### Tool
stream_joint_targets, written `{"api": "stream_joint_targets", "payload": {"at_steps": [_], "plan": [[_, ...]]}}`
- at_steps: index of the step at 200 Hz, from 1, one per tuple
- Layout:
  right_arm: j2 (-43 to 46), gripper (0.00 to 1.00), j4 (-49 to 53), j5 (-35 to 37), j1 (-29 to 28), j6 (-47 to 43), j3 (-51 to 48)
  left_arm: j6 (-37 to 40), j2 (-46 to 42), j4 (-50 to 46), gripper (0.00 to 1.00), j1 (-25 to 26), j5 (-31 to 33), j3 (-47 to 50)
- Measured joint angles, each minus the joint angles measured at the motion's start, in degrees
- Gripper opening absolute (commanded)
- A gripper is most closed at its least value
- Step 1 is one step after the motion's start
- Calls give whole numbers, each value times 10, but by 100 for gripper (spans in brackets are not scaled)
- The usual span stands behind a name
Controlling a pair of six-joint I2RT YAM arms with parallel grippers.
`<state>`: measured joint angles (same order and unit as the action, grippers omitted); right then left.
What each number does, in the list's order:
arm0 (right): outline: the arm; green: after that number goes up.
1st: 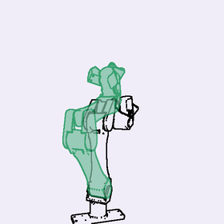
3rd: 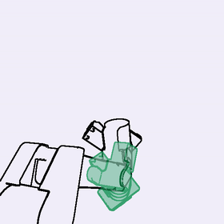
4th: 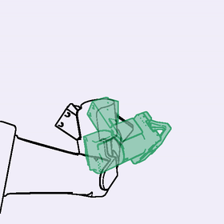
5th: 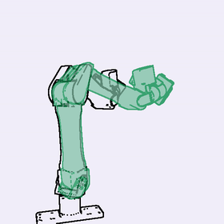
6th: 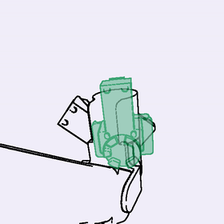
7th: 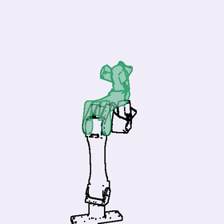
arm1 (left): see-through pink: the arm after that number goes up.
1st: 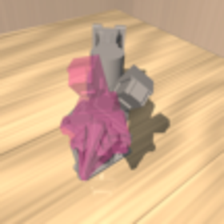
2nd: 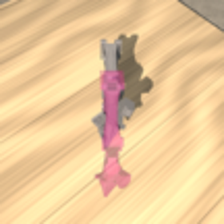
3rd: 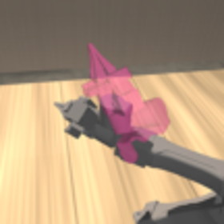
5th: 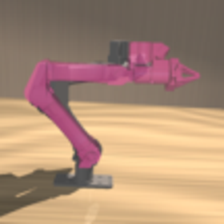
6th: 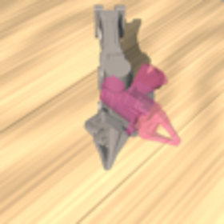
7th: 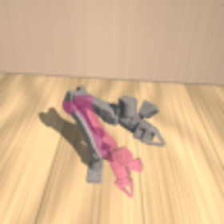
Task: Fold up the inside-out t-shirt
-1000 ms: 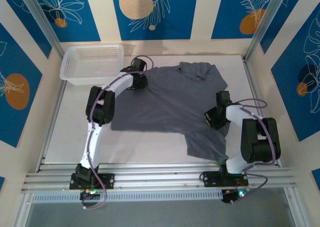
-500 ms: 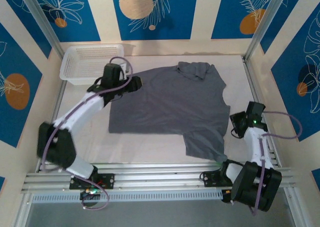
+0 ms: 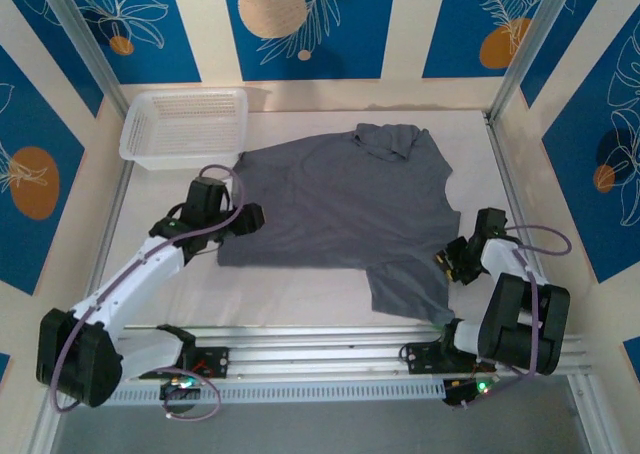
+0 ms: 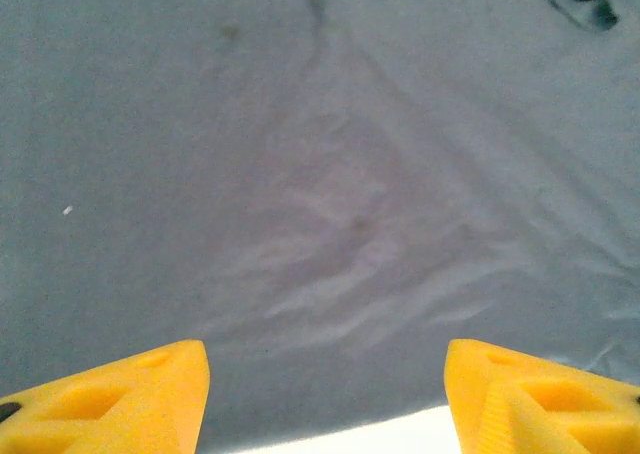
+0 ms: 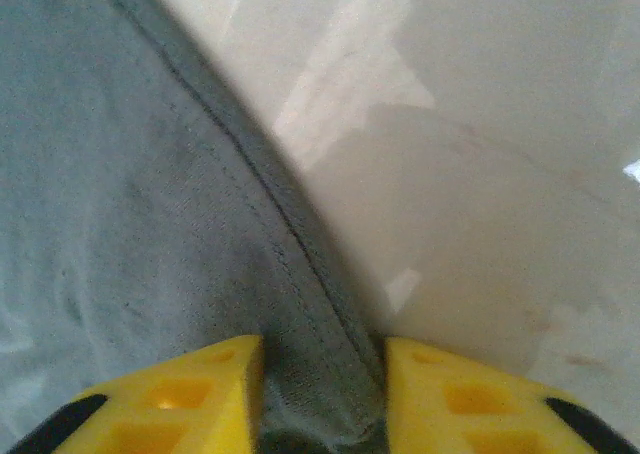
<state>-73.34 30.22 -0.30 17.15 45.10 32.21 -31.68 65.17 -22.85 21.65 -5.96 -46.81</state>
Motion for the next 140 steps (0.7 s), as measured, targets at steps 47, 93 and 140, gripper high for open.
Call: {"api": "stream_joint_targets", "payload": {"at_steps": [47,93,140], "plan": [[70,0,23,19,-8,25,3,-59,-47,-92,61,-3,51,17],[252,0,63,40,-17,59,20,-150,-74,-171,59,-7,94,92],[256,0,73,37,-17,74,-7,-174,-71,-169,55,-42,102,122]]}}
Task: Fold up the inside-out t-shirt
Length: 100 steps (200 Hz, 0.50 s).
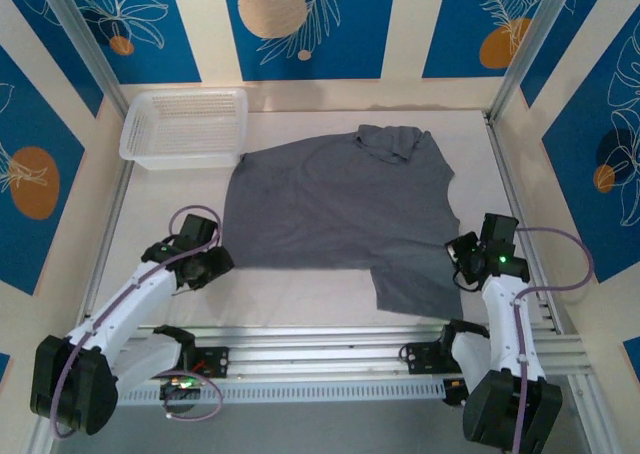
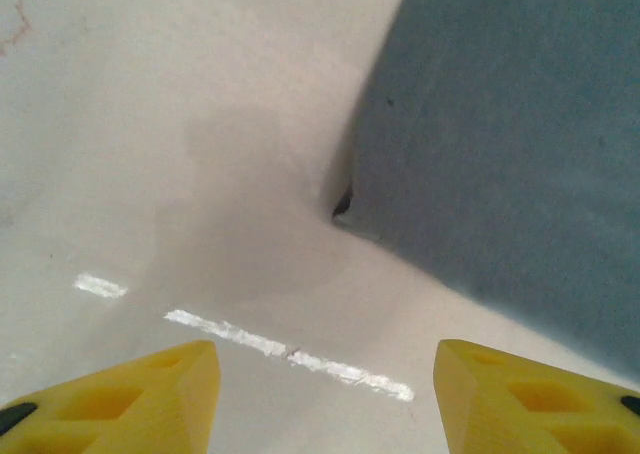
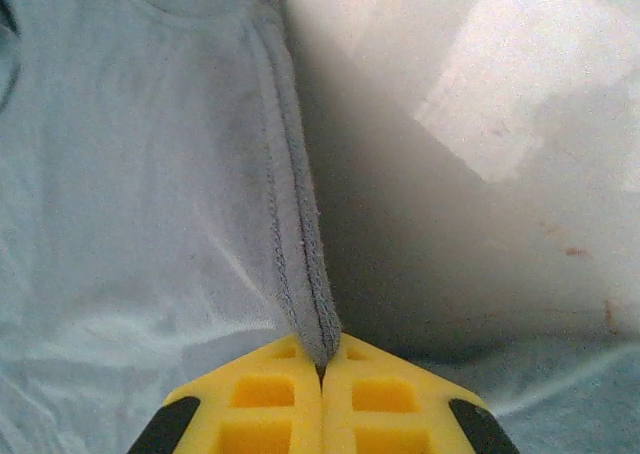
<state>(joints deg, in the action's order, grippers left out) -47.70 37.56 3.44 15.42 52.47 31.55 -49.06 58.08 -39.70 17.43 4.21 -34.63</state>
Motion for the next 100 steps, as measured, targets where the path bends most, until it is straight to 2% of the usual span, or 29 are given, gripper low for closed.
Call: {"api": "stream_joint_targets", "payload": {"at_steps": [61,100], "plan": [[-17,0,-11,-9,-8,11,-14,5,104,78,45,-45,-41,0],[-16,0,-11,-9,-8,11,-14,0,142,130,42,-48,-64,0]]}}
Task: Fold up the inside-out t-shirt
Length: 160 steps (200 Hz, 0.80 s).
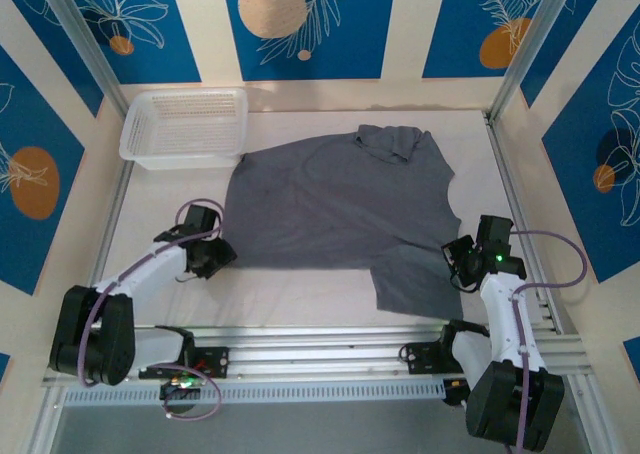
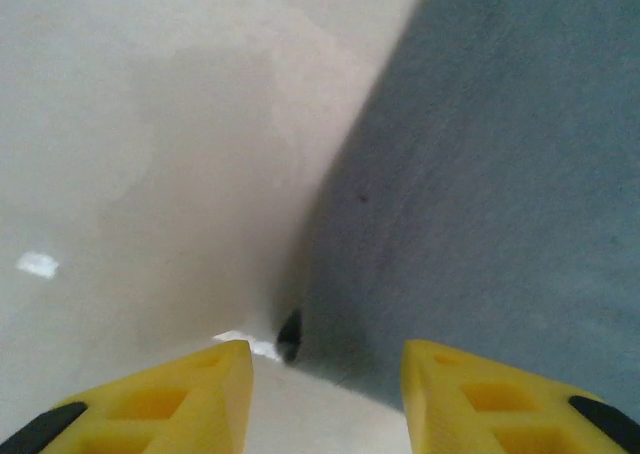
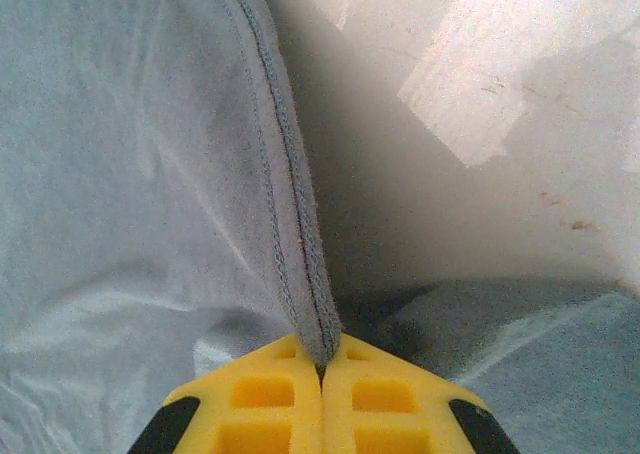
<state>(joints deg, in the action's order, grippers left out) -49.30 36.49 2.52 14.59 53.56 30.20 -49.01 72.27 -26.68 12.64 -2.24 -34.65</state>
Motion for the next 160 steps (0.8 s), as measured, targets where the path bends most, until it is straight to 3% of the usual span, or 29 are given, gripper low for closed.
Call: {"api": "stream_joint_targets", "payload": {"at_steps": [59,92,121,160], "plan": [[4,0,2,0,0,0,0,-2,40,32,31,-9,-13,3],[8,0,3,3,0,0,0,-2,44,33,0,-16,-14,6],[18,0,13,16,0,3,0,-2,29,30,0,-16,-22,10],[82,0,63,35,7,0,-2,4,-120,-23,0,-16,-24,26]]}}
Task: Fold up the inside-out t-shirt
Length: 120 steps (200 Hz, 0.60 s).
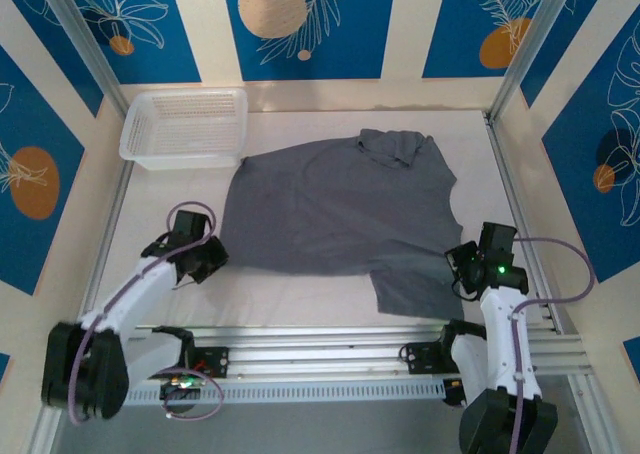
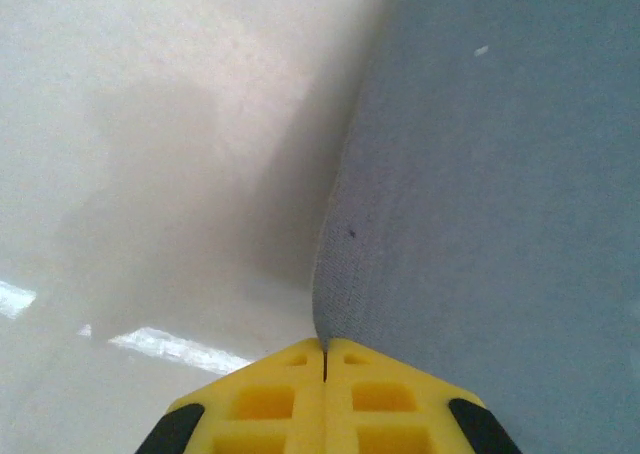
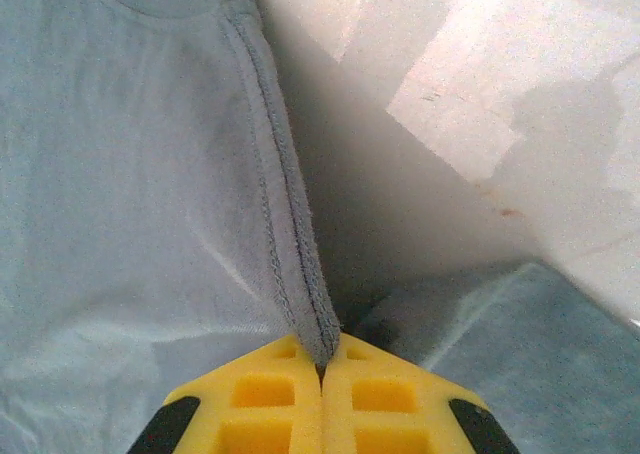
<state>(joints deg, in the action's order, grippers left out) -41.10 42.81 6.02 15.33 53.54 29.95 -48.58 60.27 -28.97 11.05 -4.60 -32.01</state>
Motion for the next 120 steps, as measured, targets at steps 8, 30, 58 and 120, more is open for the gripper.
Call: {"api": "stream_joint_targets", "payload": {"at_steps": [8,30,58,120], "plan": [[9,0,9,0,2,-2,0,6,-24,-7,0,0,-1,0],[7,0,21,-10,2,-6,4,12,-36,-26,0,0,-4,-12],[-52,0,13,-17,0,-11,41,25,9,-34,0,0,-5,-60],[-187,0,-67,-14,-5,-20,125,47,132,-2,0,-5,53,-222]]}}
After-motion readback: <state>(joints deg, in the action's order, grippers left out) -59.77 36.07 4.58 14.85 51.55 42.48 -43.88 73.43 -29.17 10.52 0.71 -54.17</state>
